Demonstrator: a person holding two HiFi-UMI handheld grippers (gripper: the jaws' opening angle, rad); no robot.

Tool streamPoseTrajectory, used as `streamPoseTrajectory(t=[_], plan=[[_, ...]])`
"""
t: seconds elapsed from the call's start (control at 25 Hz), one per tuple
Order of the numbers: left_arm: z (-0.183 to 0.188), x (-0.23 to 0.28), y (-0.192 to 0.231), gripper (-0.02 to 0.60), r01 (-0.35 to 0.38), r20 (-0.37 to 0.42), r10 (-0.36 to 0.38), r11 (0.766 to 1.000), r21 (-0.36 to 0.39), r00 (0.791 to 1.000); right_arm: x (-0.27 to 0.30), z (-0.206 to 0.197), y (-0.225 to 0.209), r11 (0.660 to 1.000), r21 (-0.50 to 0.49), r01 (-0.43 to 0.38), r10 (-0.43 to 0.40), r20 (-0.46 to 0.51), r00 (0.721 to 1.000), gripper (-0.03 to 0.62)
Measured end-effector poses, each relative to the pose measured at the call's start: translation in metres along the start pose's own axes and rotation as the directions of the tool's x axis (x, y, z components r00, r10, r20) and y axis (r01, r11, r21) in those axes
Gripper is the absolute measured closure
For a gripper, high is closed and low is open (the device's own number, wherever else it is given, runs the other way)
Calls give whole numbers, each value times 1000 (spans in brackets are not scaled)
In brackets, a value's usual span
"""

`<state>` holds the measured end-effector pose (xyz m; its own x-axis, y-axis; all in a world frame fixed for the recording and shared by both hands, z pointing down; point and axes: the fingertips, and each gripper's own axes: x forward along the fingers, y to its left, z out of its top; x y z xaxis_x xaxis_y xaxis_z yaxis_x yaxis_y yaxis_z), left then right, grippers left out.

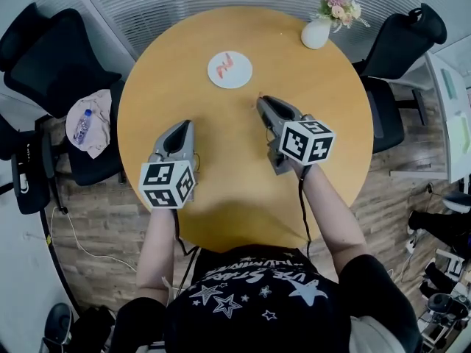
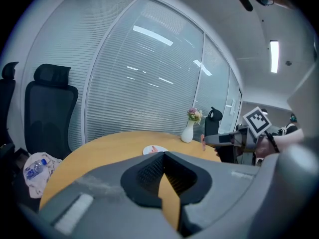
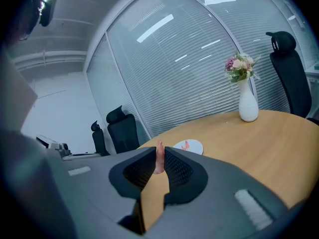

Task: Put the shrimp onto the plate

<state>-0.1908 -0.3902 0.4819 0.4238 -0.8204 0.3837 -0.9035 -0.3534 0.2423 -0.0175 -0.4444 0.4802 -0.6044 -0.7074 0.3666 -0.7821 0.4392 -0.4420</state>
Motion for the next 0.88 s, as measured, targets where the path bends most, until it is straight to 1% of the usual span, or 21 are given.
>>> streamPoseTrajectory(t=[0.44, 0.64, 0.88], plan=[[-8, 32, 19, 580, 1, -17, -1, 1000, -8, 1000, 69, -6, -23, 997, -50, 51, -54, -62, 997, 542], [-16, 43, 24, 580, 1, -33, -1, 1000, -15, 999, 91, -13, -42, 995, -23, 92, -94, -93, 991, 542], [-22, 58, 35, 580, -3, -43, 2, 1000, -18, 999, 117, -22, -67, 993, 1, 121, -120, -128, 985, 542]])
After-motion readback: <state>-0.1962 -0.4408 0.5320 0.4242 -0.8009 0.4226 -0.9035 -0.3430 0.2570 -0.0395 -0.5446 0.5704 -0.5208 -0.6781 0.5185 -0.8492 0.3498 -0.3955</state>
